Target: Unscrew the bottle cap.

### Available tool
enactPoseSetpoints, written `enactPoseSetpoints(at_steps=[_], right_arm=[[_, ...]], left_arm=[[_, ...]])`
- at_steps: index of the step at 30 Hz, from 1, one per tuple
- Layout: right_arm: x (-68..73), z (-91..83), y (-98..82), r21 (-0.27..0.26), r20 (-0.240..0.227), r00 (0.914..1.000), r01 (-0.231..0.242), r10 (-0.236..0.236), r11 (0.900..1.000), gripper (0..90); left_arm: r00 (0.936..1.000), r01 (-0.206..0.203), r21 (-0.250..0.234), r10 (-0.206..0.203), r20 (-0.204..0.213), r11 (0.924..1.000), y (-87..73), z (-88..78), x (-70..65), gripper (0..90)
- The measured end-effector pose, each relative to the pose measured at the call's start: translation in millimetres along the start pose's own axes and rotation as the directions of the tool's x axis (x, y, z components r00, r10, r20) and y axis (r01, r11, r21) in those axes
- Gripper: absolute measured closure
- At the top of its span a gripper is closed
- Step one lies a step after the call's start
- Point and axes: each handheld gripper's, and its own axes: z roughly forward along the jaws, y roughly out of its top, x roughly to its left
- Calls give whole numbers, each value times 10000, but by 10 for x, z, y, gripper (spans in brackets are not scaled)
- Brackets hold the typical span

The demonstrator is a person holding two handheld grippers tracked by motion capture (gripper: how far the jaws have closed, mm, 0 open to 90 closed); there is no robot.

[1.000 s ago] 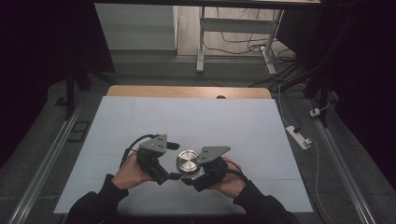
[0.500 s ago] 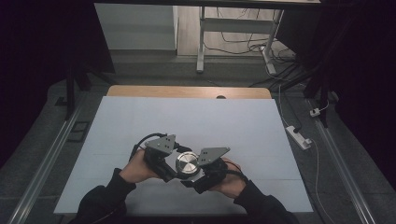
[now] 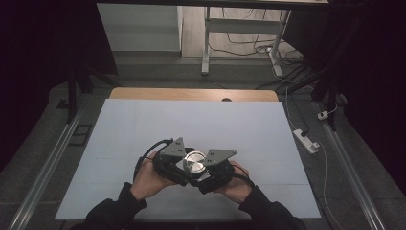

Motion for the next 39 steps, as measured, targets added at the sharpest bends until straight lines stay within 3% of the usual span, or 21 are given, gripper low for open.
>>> enactPoseSetpoints(at_steps=[2, 5, 9, 13, 16, 18, 20, 21, 22, 23, 25, 27, 34, 35, 36, 37, 38, 39], right_arm=[[-9, -2, -2, -31, 140, 9999, -53, 54, 10000, 152], [-20, -7, -9, -117, 195, 9998, -97, 100, 9999, 152], [-24, -28, -1, -203, 86, 9999, -136, 138, 9997, 152], [-31, -39, -2, -207, -356, 9993, -67, 60, 9998, 152], [-9, -39, 3, -227, -790, 9968, 129, -147, 9997, 152], [16, -34, 10, -231, -1014, 9943, 297, -319, 9993, 152], [38, -26, 15, -241, -1246, 9910, 454, -480, 9987, 152], [38, -26, 15, -241, -1246, 9910, 454, -480, 9987, 152], [56, -19, 15, -228, -1453, 9870, 662, -688, 9975, 152], [66, -16, 17, -214, -1522, 9855, 730, -754, 9971, 152], [84, -12, 21, -203, -1570, 9840, 821, -843, 9964, 151], [90, -13, 22, -200, -1559, 9839, 849, -870, 9962, 152], [16, -21, 5, -60, -691, 9973, 237, -241, 9997, 152], [4, -21, 2, -40, -530, 9985, 116, -118, 9999, 152], [-9, -21, -2, -44, -383, 9993, 32, -34, 10000, 152], [-9, -21, -2, -44, -383, 9993, 32, -34, 10000, 152], [-28, -26, -5, -58, -108, 9998, -186, 186, 9998, 152], [-28, -26, -5, -58, -108, 9998, -186, 186, 9998, 152]], left_arm=[[9994, 196, 33, -195, -283, 9998, 14, 11, -25, 182], [9990, 230, 113, -226, -373, 9997, 39, 17, -36, 177], [9993, -377, 168, 376, 69, 9991, 79, -75, 12, 50], [9914, -1170, 257, 1152, 624, 9928, 69, -184, 97, 0], [9741, -1881, 290, 1827, 1335, 9817, 25, -227, 142, 8], [9586, -2352, 311, 2265, 1727, 9715, -1, -231, 151, 25], [9474, -2545, 227, 2445, 2065, 9668, -22, -217, 148, 53], [9474, -2545, 227, 2445, 2065, 9668, -22, -217, 148, 66], [9343, -2791, 269, 2650, 2384, 9599, -30, -188, 138, 81], [9304, -2886, 309, 2726, 2451, 9570, -32, -177, 132, 115], [9308, -2910, 303, 2757, 2400, 9562, -34, -168, 125, 179], [9376, -2647, 165, 2533, 2382, 9642, -33, -163, 133, 188], [9851, -1411, 284, 1375, 1035, 9896, -6, -71, 91, 190], [9851, -1411, 284, 1375, 1035, 9896, -6, -71, 91, 190], [9933, -1040, 328, 1022, 532, 9940, 15, -42, 59, 190], [9933, -1040, 328, 1022, 532, 9940, 15, -42, 59, 190], [9972, -748, 373, 747, 34, 9965, 38, -16, 18, 190], [9972, -748, 373, 747, 34, 9965, 38, -16, 18, 190]])
